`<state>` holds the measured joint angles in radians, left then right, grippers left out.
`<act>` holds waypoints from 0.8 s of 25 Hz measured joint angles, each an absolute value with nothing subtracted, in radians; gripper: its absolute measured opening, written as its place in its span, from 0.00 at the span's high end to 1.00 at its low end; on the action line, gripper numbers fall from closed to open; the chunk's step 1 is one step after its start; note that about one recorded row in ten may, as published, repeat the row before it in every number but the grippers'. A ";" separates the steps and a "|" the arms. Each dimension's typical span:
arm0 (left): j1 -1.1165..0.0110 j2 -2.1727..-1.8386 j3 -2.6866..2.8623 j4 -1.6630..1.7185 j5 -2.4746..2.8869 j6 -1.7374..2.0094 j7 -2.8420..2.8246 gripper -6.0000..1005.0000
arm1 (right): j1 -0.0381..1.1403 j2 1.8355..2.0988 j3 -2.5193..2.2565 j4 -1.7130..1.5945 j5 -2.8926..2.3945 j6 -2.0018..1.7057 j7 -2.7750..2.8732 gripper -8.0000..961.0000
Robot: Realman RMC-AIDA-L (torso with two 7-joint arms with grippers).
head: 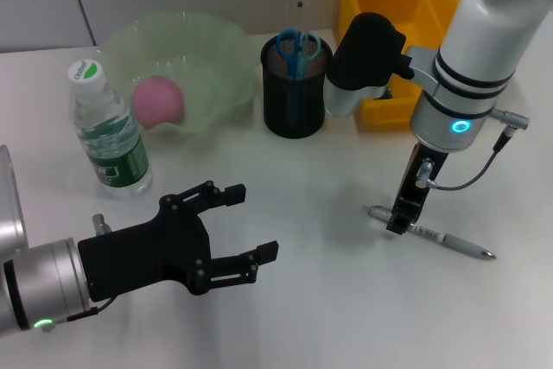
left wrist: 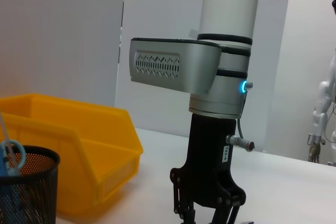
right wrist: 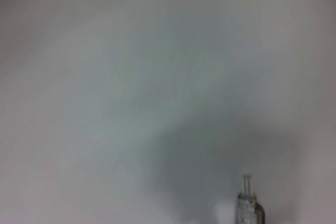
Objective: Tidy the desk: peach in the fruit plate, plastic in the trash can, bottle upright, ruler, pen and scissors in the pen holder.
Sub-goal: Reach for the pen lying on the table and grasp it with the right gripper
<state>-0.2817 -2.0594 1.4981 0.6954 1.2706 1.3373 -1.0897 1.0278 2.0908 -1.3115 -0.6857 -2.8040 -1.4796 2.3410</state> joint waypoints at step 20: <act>-0.284 -2.057 1.498 0.693 1.272 1.348 -1.089 0.13 | 1.028 2.091 -1.315 -0.686 -2.804 -1.481 2.347 0.60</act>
